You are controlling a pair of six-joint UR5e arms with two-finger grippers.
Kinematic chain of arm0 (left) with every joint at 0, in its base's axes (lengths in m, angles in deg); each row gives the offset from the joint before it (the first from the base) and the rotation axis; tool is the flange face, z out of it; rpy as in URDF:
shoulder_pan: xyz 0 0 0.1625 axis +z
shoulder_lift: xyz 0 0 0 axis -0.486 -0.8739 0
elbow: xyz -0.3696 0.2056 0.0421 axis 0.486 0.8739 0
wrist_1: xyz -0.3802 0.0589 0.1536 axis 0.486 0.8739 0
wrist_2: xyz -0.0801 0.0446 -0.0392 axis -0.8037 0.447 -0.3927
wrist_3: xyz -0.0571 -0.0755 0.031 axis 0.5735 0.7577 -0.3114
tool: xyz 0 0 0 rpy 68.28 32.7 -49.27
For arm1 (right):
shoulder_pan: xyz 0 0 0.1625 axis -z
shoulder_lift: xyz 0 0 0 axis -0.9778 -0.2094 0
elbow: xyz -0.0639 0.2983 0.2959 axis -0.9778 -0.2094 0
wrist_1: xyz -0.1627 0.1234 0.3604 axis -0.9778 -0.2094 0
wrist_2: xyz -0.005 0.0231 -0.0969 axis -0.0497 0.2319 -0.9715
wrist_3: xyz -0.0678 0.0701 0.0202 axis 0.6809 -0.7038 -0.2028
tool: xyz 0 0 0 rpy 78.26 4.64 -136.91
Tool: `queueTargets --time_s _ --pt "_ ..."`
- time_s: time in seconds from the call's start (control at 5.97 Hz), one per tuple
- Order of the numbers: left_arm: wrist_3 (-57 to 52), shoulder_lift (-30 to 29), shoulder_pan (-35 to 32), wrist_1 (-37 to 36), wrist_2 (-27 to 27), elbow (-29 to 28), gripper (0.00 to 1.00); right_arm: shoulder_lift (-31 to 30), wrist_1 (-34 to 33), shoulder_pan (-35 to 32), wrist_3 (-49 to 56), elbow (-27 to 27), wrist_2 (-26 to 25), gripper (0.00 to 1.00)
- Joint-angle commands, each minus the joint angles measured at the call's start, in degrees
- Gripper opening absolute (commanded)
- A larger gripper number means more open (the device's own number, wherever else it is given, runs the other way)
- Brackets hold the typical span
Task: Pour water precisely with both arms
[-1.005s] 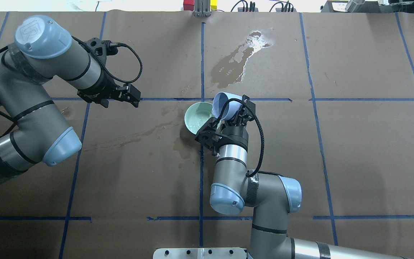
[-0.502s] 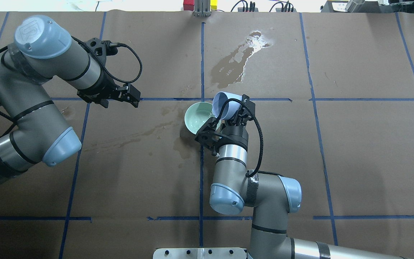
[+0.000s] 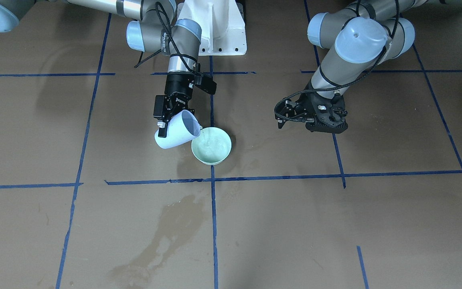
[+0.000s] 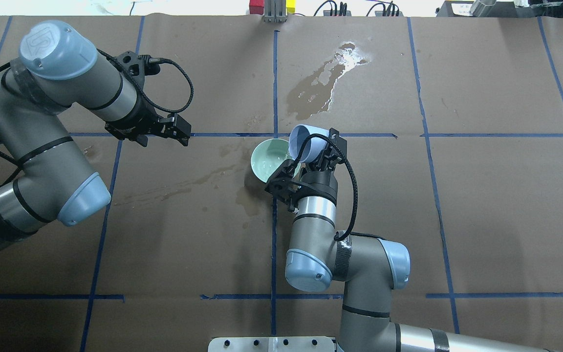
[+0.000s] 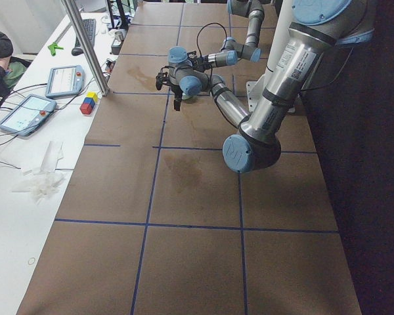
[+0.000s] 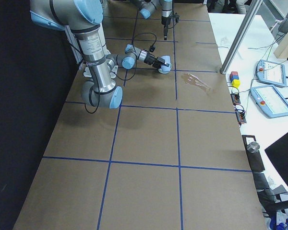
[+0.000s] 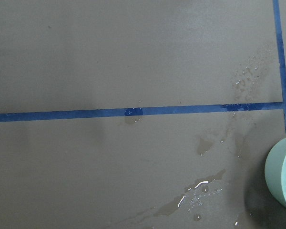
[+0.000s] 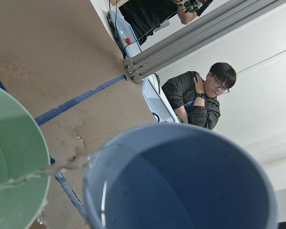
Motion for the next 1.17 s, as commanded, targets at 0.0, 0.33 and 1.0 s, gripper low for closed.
queueTargets --time_s 0.0,0.33,1.0 --pt "0.0 0.0 0.0 0.0 0.0 0.0 1.0 0.0 0.0 -0.1 0.0 0.0 0.0 0.0" --pt "0.0 0.0 0.0 0.0 0.0 0.0 1.0 0.0 0.0 -0.1 0.0 0.0 0.0 0.0" --pt "0.0 -0.1 0.0 0.0 0.0 0.0 1.0 0.7 0.7 -0.3 -0.8 0.6 0.1 0.0"
